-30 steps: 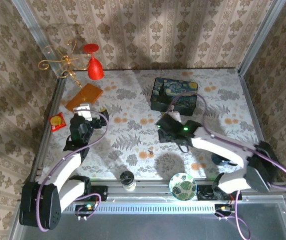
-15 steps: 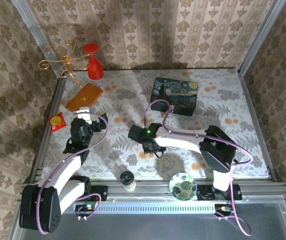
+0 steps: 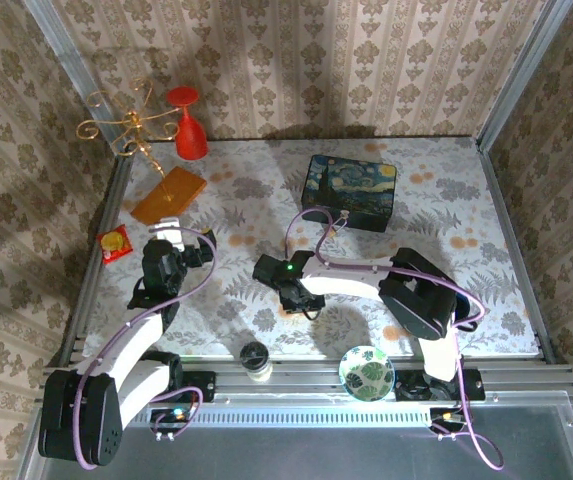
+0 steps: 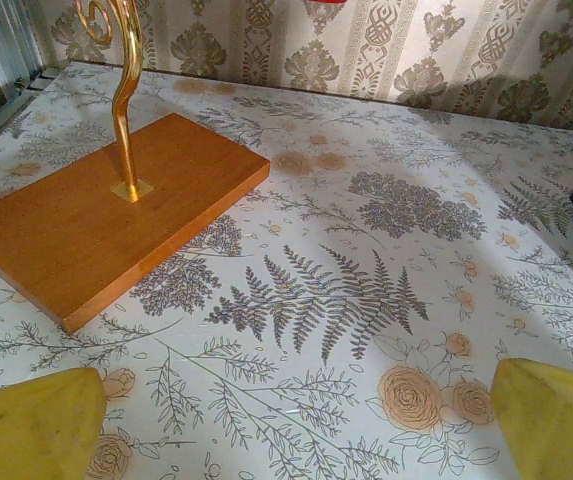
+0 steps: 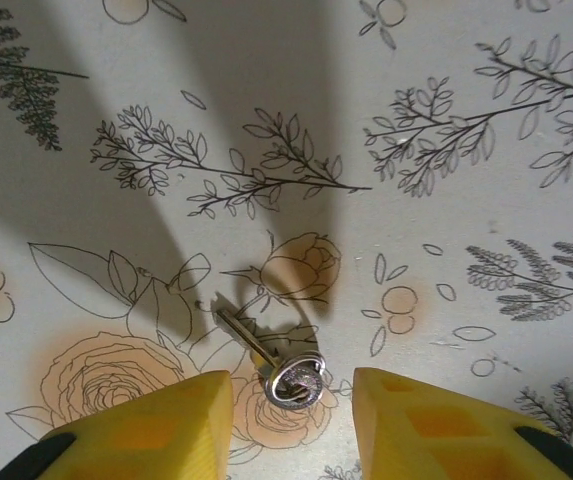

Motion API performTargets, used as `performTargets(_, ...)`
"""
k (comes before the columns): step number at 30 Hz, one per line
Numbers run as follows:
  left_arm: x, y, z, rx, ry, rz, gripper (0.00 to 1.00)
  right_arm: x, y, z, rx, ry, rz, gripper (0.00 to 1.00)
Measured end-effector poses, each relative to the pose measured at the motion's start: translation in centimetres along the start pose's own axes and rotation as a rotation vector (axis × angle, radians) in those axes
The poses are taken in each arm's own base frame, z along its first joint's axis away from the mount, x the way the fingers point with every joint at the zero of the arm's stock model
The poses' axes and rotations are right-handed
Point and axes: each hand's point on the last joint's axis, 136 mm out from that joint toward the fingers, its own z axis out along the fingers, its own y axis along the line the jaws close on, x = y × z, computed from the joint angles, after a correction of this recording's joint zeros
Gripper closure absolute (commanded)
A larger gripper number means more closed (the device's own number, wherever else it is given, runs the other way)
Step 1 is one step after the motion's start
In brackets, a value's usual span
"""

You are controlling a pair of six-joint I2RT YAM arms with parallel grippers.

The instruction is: Unlock a padlock with a key

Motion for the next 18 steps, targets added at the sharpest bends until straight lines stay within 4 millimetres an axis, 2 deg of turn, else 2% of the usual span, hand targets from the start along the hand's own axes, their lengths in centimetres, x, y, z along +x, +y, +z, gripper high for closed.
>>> performTargets(5,0.1,0.0,0.1,0.0,0.003,0.0,0.0,-0.1,0.4,0.2,-0.019,0.001,0.008,0.68)
performTargets(18,0.7,0.1,0.3,-0.004,0.023,0.001,0.0,0.8,-0.9,0.4,-0.003,0.01,0.034,0.73)
